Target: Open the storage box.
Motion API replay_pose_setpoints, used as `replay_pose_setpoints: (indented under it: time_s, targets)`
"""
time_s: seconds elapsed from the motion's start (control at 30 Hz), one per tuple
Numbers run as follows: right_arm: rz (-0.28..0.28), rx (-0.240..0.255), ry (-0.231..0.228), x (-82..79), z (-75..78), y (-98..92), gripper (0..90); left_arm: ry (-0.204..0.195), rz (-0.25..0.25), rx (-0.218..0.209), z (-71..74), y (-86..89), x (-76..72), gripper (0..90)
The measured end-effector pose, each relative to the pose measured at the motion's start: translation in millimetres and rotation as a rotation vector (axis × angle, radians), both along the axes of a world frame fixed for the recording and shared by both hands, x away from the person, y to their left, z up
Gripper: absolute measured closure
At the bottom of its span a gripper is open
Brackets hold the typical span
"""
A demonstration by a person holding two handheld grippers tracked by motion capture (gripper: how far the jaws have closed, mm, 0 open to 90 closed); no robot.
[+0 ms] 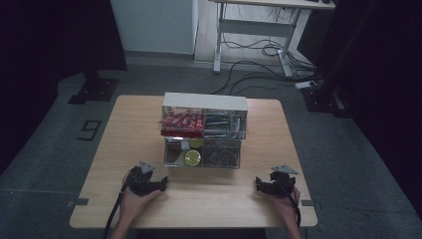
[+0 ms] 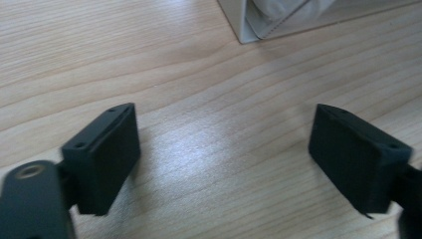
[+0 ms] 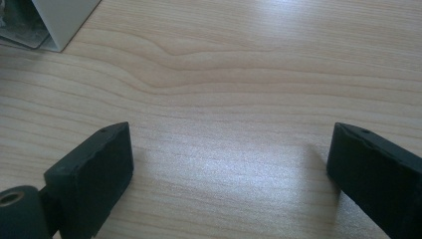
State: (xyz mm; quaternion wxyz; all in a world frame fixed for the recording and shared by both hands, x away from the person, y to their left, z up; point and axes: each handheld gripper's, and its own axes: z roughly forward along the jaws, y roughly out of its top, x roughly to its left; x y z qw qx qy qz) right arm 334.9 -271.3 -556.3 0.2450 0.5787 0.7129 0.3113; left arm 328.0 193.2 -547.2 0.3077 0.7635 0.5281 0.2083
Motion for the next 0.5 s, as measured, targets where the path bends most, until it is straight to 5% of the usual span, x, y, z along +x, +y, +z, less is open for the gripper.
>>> replay_pose_setpoints:
  time_s: [0.27, 0.5]
  targets:
    - [-0.005, 0.000, -0.003, -0.2, 0.1, -0.4, 6.1, -0.001, 0.015, -0.003, 0.4, 1.9, -1.1, 16.7]
    - [-0.012, 0.004, -0.009, 0.0, 0.4, -1.4, 8.9, -0.007, 0.051, -0.052, 7.1, 9.3, -3.9, 21.4]
